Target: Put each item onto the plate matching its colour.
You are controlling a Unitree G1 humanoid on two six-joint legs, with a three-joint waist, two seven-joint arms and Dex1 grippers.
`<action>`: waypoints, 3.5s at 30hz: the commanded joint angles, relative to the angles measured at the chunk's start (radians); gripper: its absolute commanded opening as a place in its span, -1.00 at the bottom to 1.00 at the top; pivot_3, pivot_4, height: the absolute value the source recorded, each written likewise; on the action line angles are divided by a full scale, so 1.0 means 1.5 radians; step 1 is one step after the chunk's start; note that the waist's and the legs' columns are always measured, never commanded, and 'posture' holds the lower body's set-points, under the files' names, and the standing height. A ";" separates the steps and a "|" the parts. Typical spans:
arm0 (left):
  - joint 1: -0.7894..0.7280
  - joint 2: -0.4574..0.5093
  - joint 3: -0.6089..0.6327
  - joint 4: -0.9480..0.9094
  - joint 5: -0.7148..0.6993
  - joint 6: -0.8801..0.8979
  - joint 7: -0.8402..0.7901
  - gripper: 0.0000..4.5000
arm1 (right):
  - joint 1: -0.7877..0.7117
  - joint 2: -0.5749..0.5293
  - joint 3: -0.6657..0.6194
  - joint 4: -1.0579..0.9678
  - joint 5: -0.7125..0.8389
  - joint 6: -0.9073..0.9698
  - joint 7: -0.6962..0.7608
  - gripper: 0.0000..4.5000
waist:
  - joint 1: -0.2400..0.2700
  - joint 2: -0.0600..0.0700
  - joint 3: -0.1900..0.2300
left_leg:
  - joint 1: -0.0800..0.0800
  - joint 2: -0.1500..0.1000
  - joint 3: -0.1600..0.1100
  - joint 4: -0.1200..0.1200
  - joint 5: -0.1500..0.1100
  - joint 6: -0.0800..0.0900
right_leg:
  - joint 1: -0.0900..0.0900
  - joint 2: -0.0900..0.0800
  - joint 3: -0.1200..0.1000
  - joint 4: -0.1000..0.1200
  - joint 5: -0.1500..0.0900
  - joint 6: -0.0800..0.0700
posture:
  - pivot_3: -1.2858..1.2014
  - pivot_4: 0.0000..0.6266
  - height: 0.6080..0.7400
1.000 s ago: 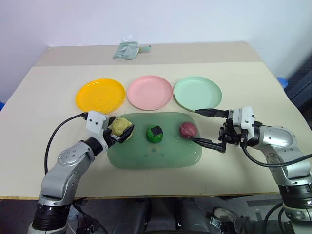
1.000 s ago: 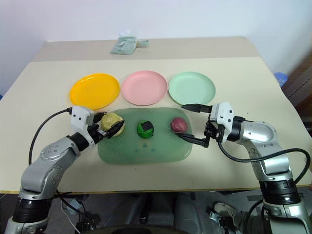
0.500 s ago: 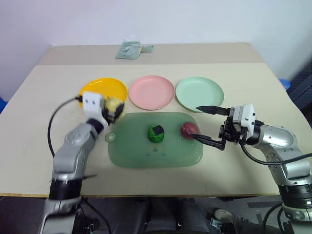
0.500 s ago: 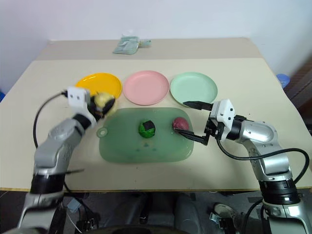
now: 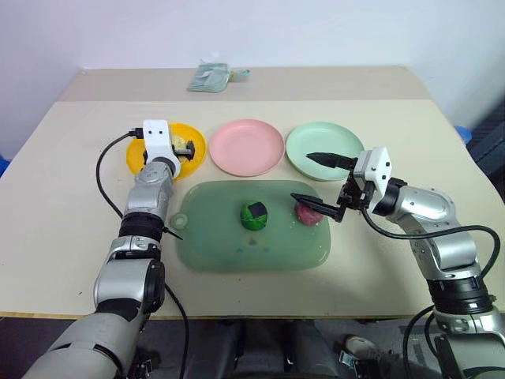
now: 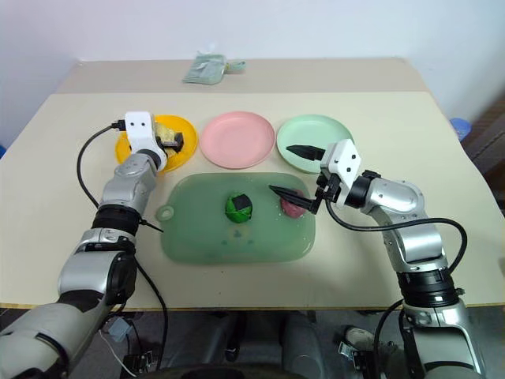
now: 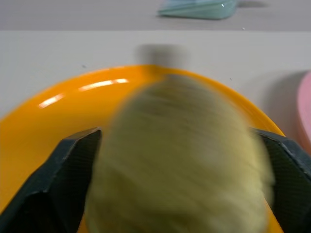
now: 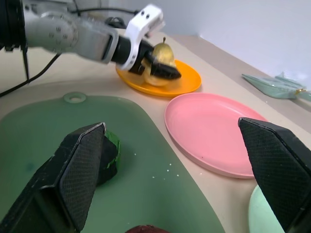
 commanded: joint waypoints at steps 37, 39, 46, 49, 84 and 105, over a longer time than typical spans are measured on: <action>0.761 0.384 0.197 -0.773 -0.362 0.054 -0.853 0.97 | -0.125 0.117 0.228 -0.039 -0.105 0.298 -0.105 1.00 | -0.014 0.002 0.000 | 0.001 0.000 0.000 -0.003 -0.001 0.001 | -0.004 0.000 0.001 0.001 0.000 -0.001 | 0.03 -0.52 1.00; 0.771 0.380 0.202 -0.789 -0.366 0.056 -0.846 0.97 | -0.127 0.118 0.233 -0.035 -0.108 0.310 -0.102 1.00 | -0.014 0.002 0.000 | 0.001 0.000 0.001 -0.004 -0.001 0.000 | -0.004 0.000 0.001 0.000 0.000 -0.001 | 0.03 -0.52 1.00; 0.791 0.373 0.212 -0.820 -0.372 0.058 -0.824 0.97 | -0.127 0.125 0.243 0.004 -0.119 0.319 -0.095 1.00 | -0.014 0.002 0.000 | 0.001 0.000 0.001 -0.004 -0.001 0.000 | -0.004 -0.001 0.001 0.000 0.000 -0.001 | 0.03 -0.52 1.00; 0.792 0.370 0.209 -0.830 -0.375 0.060 -0.812 1.00 | -0.128 0.135 0.242 0.027 -0.126 0.308 -0.097 0.77 | -0.015 0.002 0.000 | 0.001 0.000 0.001 -0.004 -0.001 0.000 | -0.004 0.000 0.001 0.000 0.000 -0.001 | 0.03 -0.52 1.00; 0.490 0.130 -0.066 -0.927 -0.293 0.226 -0.307 1.00 | -0.522 0.165 -0.022 0.916 -0.225 -0.192 -0.321 0.99 | -0.036 0.002 0.000 | 0.001 0.001 0.003 -0.003 0.001 -0.001 | -0.003 0.000 0.002 0.003 0.000 -0.002 | 0.03 -0.52 1.00; 0.626 0.292 0.077 -0.887 -0.456 0.155 -0.669 1.00 | 0.017 -0.006 -0.106 0.000 0.098 0.259 -0.026 0.99 | -0.017 0.005 0.000 | 0.001 0.001 0.003 -0.003 -0.001 0.001 | -0.002 0.000 0.002 0.002 0.000 -0.002 | 0.03 -0.52 1.00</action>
